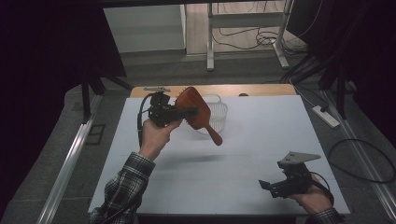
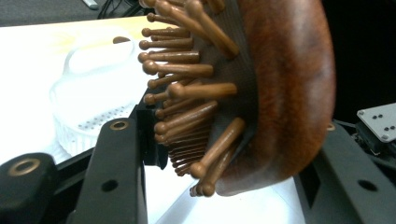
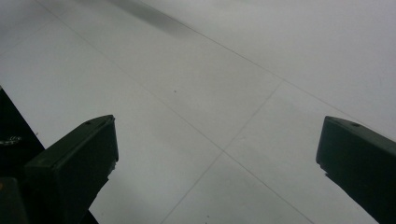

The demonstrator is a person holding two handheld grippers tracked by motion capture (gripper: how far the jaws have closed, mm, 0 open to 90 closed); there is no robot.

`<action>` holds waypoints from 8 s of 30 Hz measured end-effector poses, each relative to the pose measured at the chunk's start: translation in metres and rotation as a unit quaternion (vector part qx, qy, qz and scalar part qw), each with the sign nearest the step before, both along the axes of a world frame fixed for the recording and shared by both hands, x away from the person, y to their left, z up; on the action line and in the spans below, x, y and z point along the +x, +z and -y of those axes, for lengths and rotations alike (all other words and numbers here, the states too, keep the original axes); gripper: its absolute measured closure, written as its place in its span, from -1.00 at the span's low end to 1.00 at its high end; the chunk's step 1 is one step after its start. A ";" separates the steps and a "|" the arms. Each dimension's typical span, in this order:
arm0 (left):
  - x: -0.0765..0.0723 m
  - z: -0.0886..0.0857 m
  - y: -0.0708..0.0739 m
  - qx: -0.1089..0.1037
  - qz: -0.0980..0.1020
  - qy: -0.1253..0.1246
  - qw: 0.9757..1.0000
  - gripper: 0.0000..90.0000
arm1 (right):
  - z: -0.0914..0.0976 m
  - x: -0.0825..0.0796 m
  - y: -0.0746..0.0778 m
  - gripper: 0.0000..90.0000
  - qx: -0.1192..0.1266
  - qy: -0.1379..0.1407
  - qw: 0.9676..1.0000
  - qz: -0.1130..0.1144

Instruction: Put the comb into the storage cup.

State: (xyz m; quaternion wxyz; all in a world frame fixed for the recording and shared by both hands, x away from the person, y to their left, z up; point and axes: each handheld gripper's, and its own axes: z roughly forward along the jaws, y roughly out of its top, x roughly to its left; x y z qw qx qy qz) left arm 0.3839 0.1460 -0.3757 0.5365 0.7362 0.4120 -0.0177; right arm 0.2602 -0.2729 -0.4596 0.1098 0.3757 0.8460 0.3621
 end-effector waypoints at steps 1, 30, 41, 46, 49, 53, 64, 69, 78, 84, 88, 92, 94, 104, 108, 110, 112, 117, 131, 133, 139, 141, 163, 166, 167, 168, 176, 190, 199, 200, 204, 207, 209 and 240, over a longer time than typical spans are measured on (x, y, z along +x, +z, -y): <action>0.001 -0.001 0.001 0.001 0.001 0.002 1.000 0.15 | 0.001 -0.001 0.000 -1.00 0.001 -0.002 1.000 -0.001; 0.029 -0.013 0.021 -0.004 0.006 0.038 0.999 0.15 | 0.031 -0.018 0.002 -1.00 -0.017 -0.058 0.998 -0.013; 0.038 -0.020 0.029 -0.008 0.014 0.060 0.998 0.15 | 0.035 -0.021 0.003 -1.00 -0.012 -0.065 0.998 -0.013; 0.042 -0.023 0.031 -0.009 0.016 0.071 0.997 0.15 | 0.037 -0.022 0.004 -1.00 -0.008 -0.067 0.998 -0.014; 0.044 -0.024 0.031 -0.005 0.017 0.079 0.997 0.15 | 0.038 -0.023 0.004 -1.00 -0.007 -0.068 0.998 -0.013; 0.047 -0.025 0.028 -0.009 0.018 0.087 0.996 0.15 | 0.037 -0.022 0.003 -1.00 -0.008 -0.067 0.998 -0.013; 0.058 -0.019 0.015 0.002 0.010 0.100 0.995 0.15 | 0.037 -0.023 0.004 -1.00 -0.008 -0.066 0.998 -0.010; 0.060 -0.016 0.007 0.010 0.012 0.105 0.994 0.15 | 0.037 -0.023 0.004 -1.00 -0.006 -0.065 0.998 -0.009; 0.063 -0.009 -0.004 0.018 0.007 0.107 0.994 0.15 | 0.036 -0.023 0.004 -1.00 -0.010 -0.060 0.998 -0.010; 0.065 -0.004 -0.012 0.021 0.005 0.108 0.994 0.15 | 0.036 -0.023 0.003 -1.00 -0.012 -0.057 0.998 -0.010; 0.066 0.000 -0.017 0.024 0.004 0.108 0.994 0.15 | 0.036 -0.023 0.003 -1.00 -0.012 -0.056 0.998 -0.011; 0.067 0.004 -0.022 0.026 0.003 0.111 0.994 0.15 | 0.036 -0.023 0.003 -1.00 -0.016 -0.056 0.998 -0.012; 0.068 0.005 -0.025 0.024 0.002 0.111 0.993 0.15 | 0.035 -0.023 0.003 -1.00 -0.018 -0.055 0.998 -0.013; 0.069 0.011 -0.036 0.029 -0.002 0.113 0.993 0.15 | 0.034 -0.023 0.003 -1.00 -0.019 -0.052 0.998 -0.013; 0.069 0.013 -0.040 0.027 -0.006 0.115 0.993 0.15 | 0.034 -0.023 0.003 -1.00 -0.020 -0.051 0.998 -0.013; 0.069 0.014 -0.042 0.025 -0.007 0.114 0.993 0.15 | 0.034 -0.023 0.003 -1.00 -0.019 -0.051 0.998 -0.014; 0.070 0.015 -0.045 0.025 -0.010 0.113 0.993 0.15 | 0.034 -0.023 0.003 -1.00 -0.020 -0.050 0.998 -0.014; 0.071 0.017 -0.052 0.026 -0.015 0.115 0.993 0.14 | 0.033 -0.023 0.002 -1.00 -0.022 -0.048 0.998 -0.016; 0.069 0.020 -0.063 -0.003 -0.027 0.121 0.992 0.12 | 0.033 -0.022 0.002 -1.00 -0.026 -0.045 0.998 -0.020; 0.069 0.018 -0.065 -0.007 -0.029 0.124 0.992 0.11 | 0.032 -0.022 0.002 -1.00 -0.026 -0.045 0.998 -0.020; 0.067 0.015 -0.071 -0.015 -0.037 0.133 0.990 0.07 | 0.032 -0.022 0.001 -1.00 -0.027 -0.044 0.998 -0.021; 0.067 0.014 -0.073 -0.017 -0.038 0.135 0.990 0.06 | 0.032 -0.022 0.001 -1.00 -0.028 -0.043 0.998 -0.020; 0.068 0.007 -0.082 -0.011 -0.047 0.154 0.987 -0.07 | 0.031 -0.022 0.001 -1.00 -0.032 -0.042 0.998 -0.021; 0.068 0.007 -0.082 -0.011 -0.047 0.153 0.987 -0.07 | 0.031 -0.022 0.001 -1.00 -0.033 -0.042 0.998 -0.022; 0.068 0.006 -0.082 -0.012 -0.047 0.153 0.987 -0.07 | 0.031 -0.022 0.001 -1.00 -0.033 -0.042 0.998 -0.022; 0.068 0.006 -0.082 -0.013 -0.047 0.153 0.987 -0.07 | 0.031 -0.022 0.001 -1.00 -0.032 -0.042 0.998 -0.021; 0.069 0.005 -0.083 -0.011 -0.048 0.151 0.987 -0.10 | 0.031 -0.022 0.001 -1.00 -0.033 -0.042 0.998 -0.022; 0.069 0.003 -0.083 0.002 -0.045 0.151 0.988 -0.17 | 0.031 -0.021 0.001 -1.00 -0.035 -0.042 0.998 -0.023; 0.070 0.003 -0.080 0.012 -0.041 0.150 0.988 -0.26 | 0.031 -0.021 0.001 -1.00 -0.035 -0.041 0.998 -0.025; 0.070 0.003 -0.079 0.014 -0.039 0.151 0.988 -0.27 | 0.031 -0.021 0.001 -1.00 -0.035 -0.041 0.998 -0.025; 0.070 0.001 -0.077 0.018 -0.038 0.151 0.988 -0.36 | 0.031 -0.021 0.001 -1.00 -0.035 -0.041 0.998 -0.025; 0.070 0.001 -0.076 0.024 -0.035 0.150 0.988 -0.47 | 0.031 -0.021 0.001 -1.00 -0.035 -0.041 0.998 -0.025; 0.070 0.001 -0.075 0.027 -0.035 0.149 0.988 -0.53 | 0.031 -0.021 0.001 -1.00 -0.035 -0.041 0.998 -0.025; 0.060 -0.003 -0.063 0.083 0.005 0.116 0.990 -0.92 | 0.031 -0.022 0.001 -1.00 -0.035 -0.042 0.998 -0.022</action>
